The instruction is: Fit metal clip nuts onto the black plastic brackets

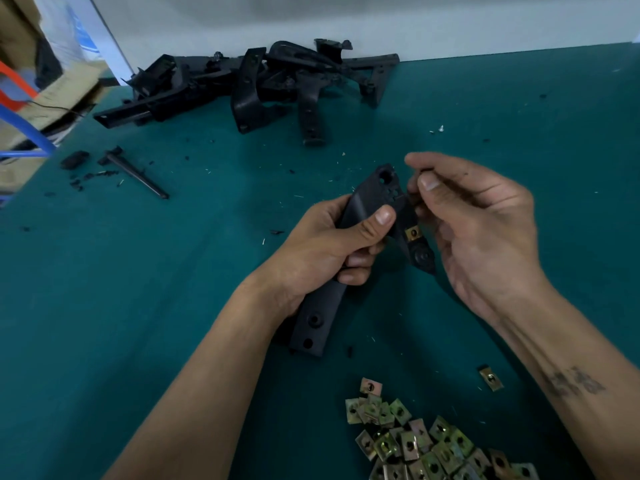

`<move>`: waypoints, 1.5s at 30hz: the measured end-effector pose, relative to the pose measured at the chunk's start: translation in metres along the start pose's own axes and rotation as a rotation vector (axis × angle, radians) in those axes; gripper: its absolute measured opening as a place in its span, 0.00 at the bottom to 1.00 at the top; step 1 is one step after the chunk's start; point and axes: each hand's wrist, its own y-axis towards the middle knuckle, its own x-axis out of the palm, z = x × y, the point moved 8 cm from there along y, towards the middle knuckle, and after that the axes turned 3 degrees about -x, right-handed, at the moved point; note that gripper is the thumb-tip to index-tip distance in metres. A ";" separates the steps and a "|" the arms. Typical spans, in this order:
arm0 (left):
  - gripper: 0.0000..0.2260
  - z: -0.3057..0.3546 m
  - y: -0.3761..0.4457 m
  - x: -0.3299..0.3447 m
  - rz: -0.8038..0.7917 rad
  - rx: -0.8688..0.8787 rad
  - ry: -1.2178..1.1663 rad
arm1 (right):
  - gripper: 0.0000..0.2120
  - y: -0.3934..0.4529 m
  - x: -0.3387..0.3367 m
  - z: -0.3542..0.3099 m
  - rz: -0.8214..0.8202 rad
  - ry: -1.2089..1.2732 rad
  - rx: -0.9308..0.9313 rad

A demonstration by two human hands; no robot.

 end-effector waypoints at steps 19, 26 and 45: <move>0.08 0.000 0.000 0.000 -0.021 0.010 -0.017 | 0.09 -0.006 -0.003 0.007 0.136 0.232 0.206; 0.08 0.000 0.000 0.000 -0.007 0.014 -0.018 | 0.04 -0.011 -0.001 0.007 0.155 0.181 0.217; 0.07 0.002 0.000 0.002 -0.008 0.041 0.026 | 0.09 -0.023 0.010 0.010 0.272 0.229 0.187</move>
